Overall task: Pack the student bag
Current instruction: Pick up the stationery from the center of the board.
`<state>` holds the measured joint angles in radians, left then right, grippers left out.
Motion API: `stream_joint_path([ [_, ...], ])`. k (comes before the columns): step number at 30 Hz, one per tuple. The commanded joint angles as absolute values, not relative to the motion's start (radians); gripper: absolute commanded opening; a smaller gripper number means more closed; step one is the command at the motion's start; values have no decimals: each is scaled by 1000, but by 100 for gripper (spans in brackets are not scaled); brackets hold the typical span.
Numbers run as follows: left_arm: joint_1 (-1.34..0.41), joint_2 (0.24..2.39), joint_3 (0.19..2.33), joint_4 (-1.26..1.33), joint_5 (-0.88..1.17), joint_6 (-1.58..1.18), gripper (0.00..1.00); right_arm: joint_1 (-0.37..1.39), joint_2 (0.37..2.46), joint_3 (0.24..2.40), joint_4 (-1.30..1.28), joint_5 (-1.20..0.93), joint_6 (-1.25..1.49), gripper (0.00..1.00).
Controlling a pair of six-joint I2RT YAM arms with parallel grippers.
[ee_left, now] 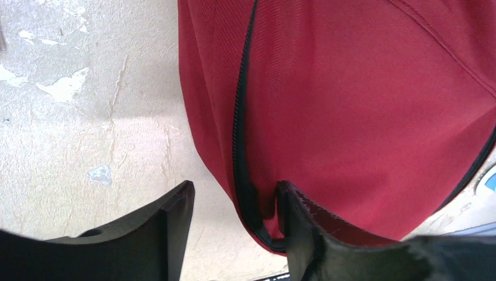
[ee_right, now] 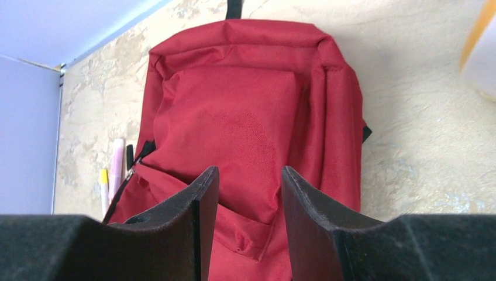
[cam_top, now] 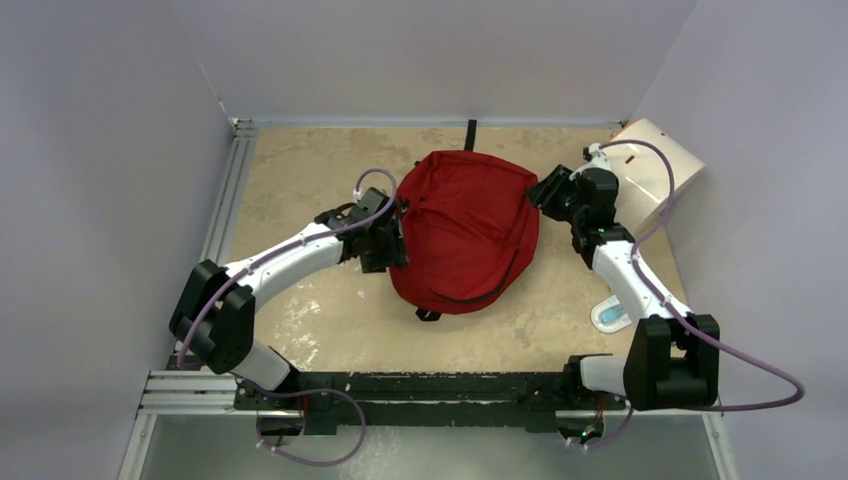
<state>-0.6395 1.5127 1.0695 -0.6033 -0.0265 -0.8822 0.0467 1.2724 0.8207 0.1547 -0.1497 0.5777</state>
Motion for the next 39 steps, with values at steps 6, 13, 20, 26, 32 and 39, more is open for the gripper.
stream_joint_path([
  [6,-560,1582,1067,-533,-17,-805,23,168,1309,896,161,-103,470,46],
  [13,-409,1690,1185,-483,10,-579,0,248,1418,970,151,-90,390,47],
  [20,-408,1901,1439,-538,3,-434,0,272,1560,1140,69,-86,246,46],
  [26,-405,1947,1507,-551,-39,-420,0,315,1681,1262,2,23,163,50],
  [32,-401,1955,1499,-550,-40,-415,0,400,1774,1343,-58,204,78,59],
  [39,-399,1950,1480,-534,-38,-414,0,485,1836,1377,-93,281,26,64],
])
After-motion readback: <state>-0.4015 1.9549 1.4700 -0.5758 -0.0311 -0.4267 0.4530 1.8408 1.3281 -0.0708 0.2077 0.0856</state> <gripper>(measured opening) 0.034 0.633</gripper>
